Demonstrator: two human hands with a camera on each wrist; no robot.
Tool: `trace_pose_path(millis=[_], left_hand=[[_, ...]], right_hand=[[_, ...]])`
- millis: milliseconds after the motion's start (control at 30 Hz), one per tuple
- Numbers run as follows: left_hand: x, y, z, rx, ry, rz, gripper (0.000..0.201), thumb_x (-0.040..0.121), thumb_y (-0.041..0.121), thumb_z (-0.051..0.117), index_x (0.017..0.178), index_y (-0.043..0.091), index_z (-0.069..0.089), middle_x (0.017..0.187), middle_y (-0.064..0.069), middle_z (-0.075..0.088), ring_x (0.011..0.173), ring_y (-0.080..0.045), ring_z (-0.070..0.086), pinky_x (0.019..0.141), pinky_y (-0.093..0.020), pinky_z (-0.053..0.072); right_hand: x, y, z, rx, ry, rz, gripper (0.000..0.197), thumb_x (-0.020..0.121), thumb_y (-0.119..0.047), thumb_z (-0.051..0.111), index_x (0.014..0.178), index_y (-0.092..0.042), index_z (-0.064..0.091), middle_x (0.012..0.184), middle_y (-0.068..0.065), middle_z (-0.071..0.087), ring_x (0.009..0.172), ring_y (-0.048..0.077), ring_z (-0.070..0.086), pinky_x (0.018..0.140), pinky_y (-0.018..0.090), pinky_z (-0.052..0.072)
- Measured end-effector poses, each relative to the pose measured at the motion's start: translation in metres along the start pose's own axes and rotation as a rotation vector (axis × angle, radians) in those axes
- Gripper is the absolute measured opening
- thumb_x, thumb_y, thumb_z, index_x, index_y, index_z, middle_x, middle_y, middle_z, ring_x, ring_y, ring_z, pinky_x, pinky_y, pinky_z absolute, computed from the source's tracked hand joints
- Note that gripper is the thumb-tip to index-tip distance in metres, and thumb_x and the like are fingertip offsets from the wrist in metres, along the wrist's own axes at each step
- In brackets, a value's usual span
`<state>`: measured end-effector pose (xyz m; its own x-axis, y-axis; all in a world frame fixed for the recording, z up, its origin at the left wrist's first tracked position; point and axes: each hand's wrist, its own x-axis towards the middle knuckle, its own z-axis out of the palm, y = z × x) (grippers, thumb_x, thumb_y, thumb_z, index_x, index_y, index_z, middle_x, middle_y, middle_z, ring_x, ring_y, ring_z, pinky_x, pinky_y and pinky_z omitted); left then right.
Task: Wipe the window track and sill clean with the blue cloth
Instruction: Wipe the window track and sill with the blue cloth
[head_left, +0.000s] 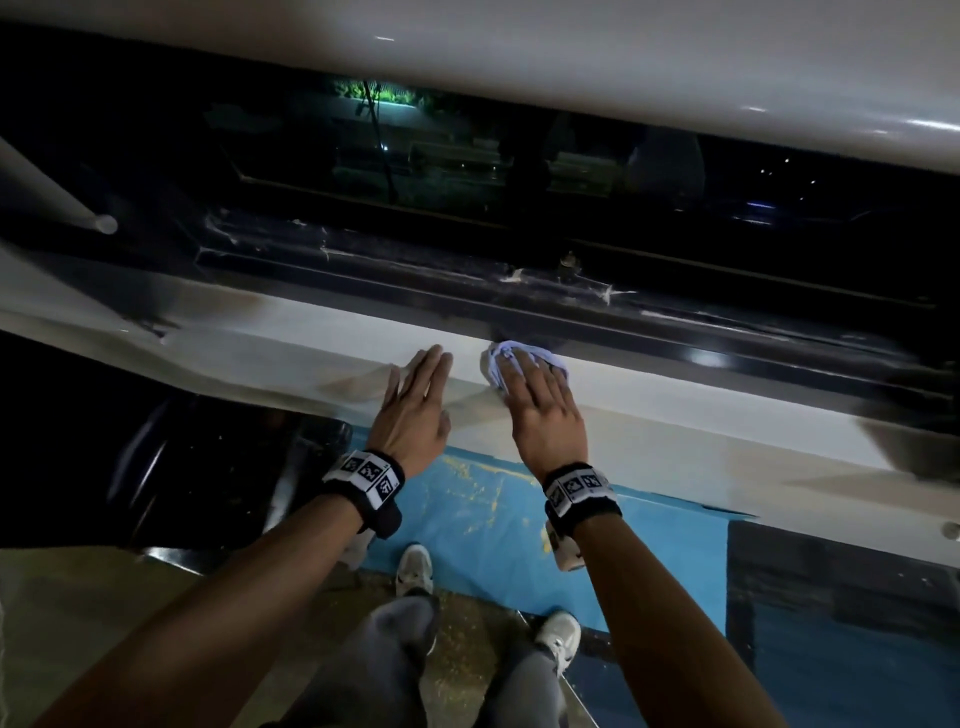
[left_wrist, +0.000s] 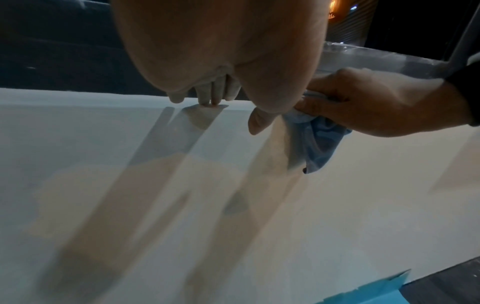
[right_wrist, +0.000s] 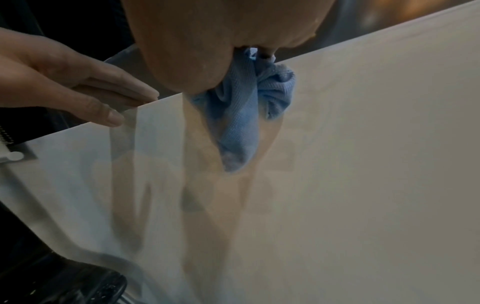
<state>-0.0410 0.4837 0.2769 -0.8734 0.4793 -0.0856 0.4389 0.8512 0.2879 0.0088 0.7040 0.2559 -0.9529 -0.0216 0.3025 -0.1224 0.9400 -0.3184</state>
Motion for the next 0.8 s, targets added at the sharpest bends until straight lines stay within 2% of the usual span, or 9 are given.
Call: trace_pose_path(millis=[133, 233, 333, 467, 667, 733, 800], left_hand=[[0.008, 0.057, 0.010, -0.037, 0.055, 0.051, 0.080, 0.095, 0.017, 0.057, 0.164, 0.010, 0.018, 0.173, -0.007, 0.013, 0.161, -0.025, 0.010, 0.130, -0.055, 0.010], [0.014, 0.108, 0.023, -0.070, 0.087, 0.094, 0.077, 0.095, 0.016, 0.057, 0.163, 0.009, 0.023, 0.172, -0.008, 0.019, 0.160, -0.025, 0.013, 0.130, -0.053, 0.012], [0.020, 0.160, 0.040, -0.112, 0.092, 0.142, 0.077, 0.094, 0.015, 0.057, 0.164, 0.012, 0.023, 0.172, -0.005, 0.019, 0.160, -0.024, 0.013, 0.130, -0.049, 0.011], [0.026, 0.216, 0.059, -0.101, 0.060, 0.191, 0.077, 0.096, 0.018, 0.054, 0.165, 0.016, 0.019, 0.174, 0.000, 0.013, 0.161, -0.021, 0.008, 0.131, -0.049, 0.010], [0.028, 0.249, 0.078, -0.042, -0.008, 0.129, 0.077, 0.098, 0.015, 0.052, 0.166, 0.014, 0.017, 0.175, -0.002, 0.004, 0.162, -0.020, 0.005, 0.131, -0.044, 0.007], [0.027, 0.250, 0.080, -0.023, -0.011, 0.122, 0.078, 0.097, 0.013, 0.051, 0.166, 0.013, 0.015, 0.174, -0.002, 0.002, 0.162, -0.021, 0.004, 0.132, -0.043, 0.007], [0.027, 0.250, 0.081, -0.008, 0.003, 0.126, 0.082, 0.093, 0.009, 0.053, 0.166, 0.012, 0.017, 0.174, -0.003, 0.004, 0.162, -0.022, 0.006, 0.131, -0.044, 0.010]], right_hand=[[-0.027, 0.054, -0.029, -0.039, -0.018, 0.041, 0.072, 0.095, 0.002, 0.059, 0.163, -0.016, 0.044, 0.164, 0.013, 0.047, 0.148, 0.035, 0.048, 0.121, 0.053, 0.042], [-0.051, 0.102, -0.054, -0.066, -0.018, 0.053, 0.077, 0.091, 0.004, 0.064, 0.162, -0.016, 0.044, 0.164, 0.014, 0.047, 0.148, 0.035, 0.048, 0.121, 0.052, 0.043], [-0.073, 0.145, -0.077, -0.096, -0.005, 0.061, 0.080, 0.088, 0.007, 0.068, 0.161, -0.015, 0.046, 0.162, 0.015, 0.049, 0.146, 0.036, 0.049, 0.119, 0.051, 0.046], [-0.102, 0.193, -0.101, -0.111, 0.014, 0.107, 0.081, 0.087, 0.010, 0.068, 0.161, -0.015, 0.046, 0.161, 0.014, 0.049, 0.143, 0.038, 0.050, 0.114, 0.052, 0.051], [-0.137, 0.249, -0.138, -0.119, -0.043, 0.238, 0.079, 0.084, 0.015, 0.057, 0.158, -0.014, 0.049, 0.160, 0.016, 0.049, 0.139, 0.045, 0.054, 0.097, 0.059, 0.059], [-0.132, 0.246, -0.154, -0.072, -0.058, 0.279, 0.067, 0.089, 0.011, 0.053, 0.153, -0.011, 0.054, 0.156, 0.019, 0.053, 0.138, 0.046, 0.054, 0.100, 0.063, 0.056], [-0.117, 0.227, -0.162, -0.029, -0.004, 0.320, 0.057, 0.094, 0.006, 0.050, 0.149, -0.009, 0.059, 0.151, 0.019, 0.056, 0.137, 0.043, 0.053, 0.106, 0.060, 0.050]])
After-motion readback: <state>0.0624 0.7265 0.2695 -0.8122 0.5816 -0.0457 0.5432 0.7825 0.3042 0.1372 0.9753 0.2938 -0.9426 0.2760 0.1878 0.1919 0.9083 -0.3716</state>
